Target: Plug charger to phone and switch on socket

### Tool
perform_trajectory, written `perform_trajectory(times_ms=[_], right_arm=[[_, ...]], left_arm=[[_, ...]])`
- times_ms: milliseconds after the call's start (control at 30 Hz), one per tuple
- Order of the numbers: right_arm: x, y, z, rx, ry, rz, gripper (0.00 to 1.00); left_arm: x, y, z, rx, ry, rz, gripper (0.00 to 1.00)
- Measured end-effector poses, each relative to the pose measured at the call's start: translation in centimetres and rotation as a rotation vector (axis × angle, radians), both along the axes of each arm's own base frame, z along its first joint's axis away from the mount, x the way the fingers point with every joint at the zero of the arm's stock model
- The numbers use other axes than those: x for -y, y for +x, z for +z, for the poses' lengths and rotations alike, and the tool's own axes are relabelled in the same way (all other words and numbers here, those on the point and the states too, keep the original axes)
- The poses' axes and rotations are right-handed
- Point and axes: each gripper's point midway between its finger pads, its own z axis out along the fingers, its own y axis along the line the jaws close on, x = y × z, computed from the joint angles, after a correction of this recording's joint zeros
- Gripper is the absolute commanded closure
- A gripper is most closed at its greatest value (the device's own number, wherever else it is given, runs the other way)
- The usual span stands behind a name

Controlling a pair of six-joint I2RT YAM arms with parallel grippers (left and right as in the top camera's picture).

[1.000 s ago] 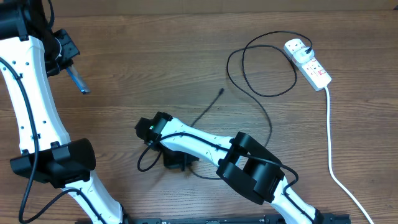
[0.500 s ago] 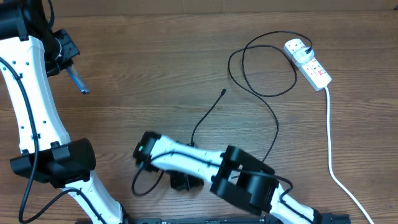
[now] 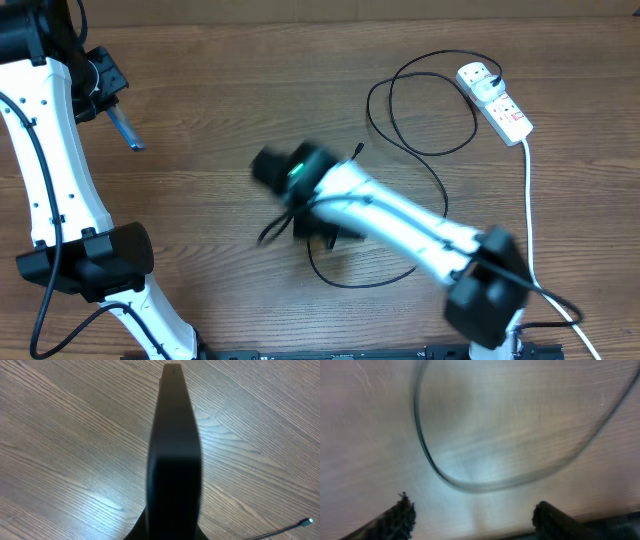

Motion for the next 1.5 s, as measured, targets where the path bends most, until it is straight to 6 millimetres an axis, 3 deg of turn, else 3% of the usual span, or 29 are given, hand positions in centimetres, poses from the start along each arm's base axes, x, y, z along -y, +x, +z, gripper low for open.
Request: perform_trajectory(times_ms=[167, 300, 400, 500, 833, 1033, 1167, 1367, 1500], right_arm=[[2.6, 8.3, 0.3, 0.111, 0.164, -0.179, 0.19], [5.9, 14.3, 0.6, 0.203, 0.265, -0.321, 0.31], [7.4, 16.8, 0.6, 0.252, 0.303, -0.388, 0.32], [6.7, 18.2, -0.7, 0.266, 0.324, -0.392, 0.32], [5.2, 17.6, -9.0, 0.135, 0.237, -0.439, 0.37], [5.4, 17.7, -10.9, 0.121, 0.209, -0.464, 0.44], [5.2, 17.9, -11.8, 0.125, 0.207, -0.468, 0.58], [4.8, 17.9, -12.1, 0.124, 0.207, -0.461, 0.7], [4.8, 17.8, -12.3, 0.124, 0.202, -0.457, 0.86]], left_arm=[[0.1, 0.0, 0.0, 0.002, -0.007, -0.003, 0.96], [0.2, 0.1, 0.0, 0.002, -0.01, -0.004, 0.96], [0.2, 0.1, 0.0, 0.003, -0.01, -0.004, 0.96], [0.2, 0.1, 0.0, 0.003, -0.01, -0.004, 0.96], [0.2, 0.1, 0.0, 0.003, -0.01, -0.004, 0.96], [0.2, 0.1, 0.0, 0.003, -0.01, -0.004, 0.96], [0.2, 0.1, 0.0, 0.003, -0.01, -0.004, 0.96], [0.2, 0.1, 0.0, 0.003, -0.01, -0.004, 0.96], [0.2, 0.1, 0.0, 0.003, -0.01, -0.004, 0.96]])
